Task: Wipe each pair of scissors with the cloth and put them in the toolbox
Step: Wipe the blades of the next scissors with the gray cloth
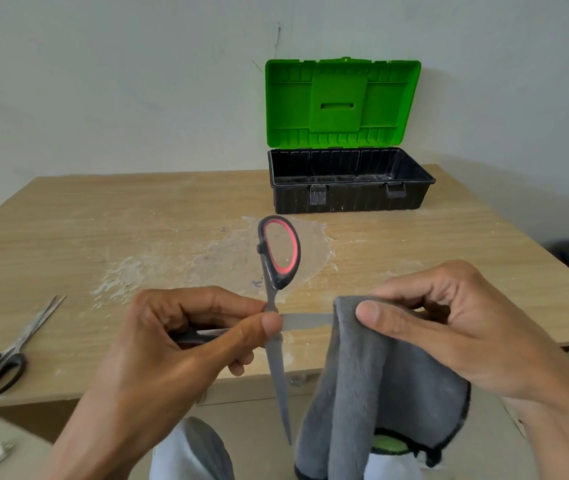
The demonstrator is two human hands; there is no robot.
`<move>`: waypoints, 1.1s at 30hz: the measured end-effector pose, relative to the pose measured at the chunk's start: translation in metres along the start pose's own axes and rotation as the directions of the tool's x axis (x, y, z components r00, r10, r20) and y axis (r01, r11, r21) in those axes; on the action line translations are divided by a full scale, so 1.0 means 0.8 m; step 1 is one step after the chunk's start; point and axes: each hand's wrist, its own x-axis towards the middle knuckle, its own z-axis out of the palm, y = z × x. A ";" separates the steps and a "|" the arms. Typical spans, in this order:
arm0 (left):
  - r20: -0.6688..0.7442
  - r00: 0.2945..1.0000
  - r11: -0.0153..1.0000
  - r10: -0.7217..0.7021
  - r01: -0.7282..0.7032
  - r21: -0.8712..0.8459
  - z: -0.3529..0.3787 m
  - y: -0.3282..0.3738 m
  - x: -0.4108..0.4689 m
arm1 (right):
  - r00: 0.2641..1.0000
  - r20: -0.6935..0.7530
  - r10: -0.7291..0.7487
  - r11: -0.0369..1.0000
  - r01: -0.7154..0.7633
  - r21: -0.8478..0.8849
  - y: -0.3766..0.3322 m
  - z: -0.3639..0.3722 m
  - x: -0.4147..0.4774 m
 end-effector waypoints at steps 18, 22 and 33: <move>-0.016 0.990 0.989 0.138 -0.137 0.056 0.005 -0.007 0.003 | 0.968 0.018 0.252 0.935 -0.248 0.253 -0.006 0.002 0.001; -0.001 0.979 0.977 0.205 -0.204 0.068 0.003 -0.012 0.006 | 0.951 0.024 0.308 0.877 -0.294 0.381 -0.003 0.006 0.003; -0.039 0.998 0.997 0.057 -0.056 0.044 0.010 -0.016 0.008 | 0.953 -0.071 0.296 0.845 -0.226 0.485 0.007 0.015 0.000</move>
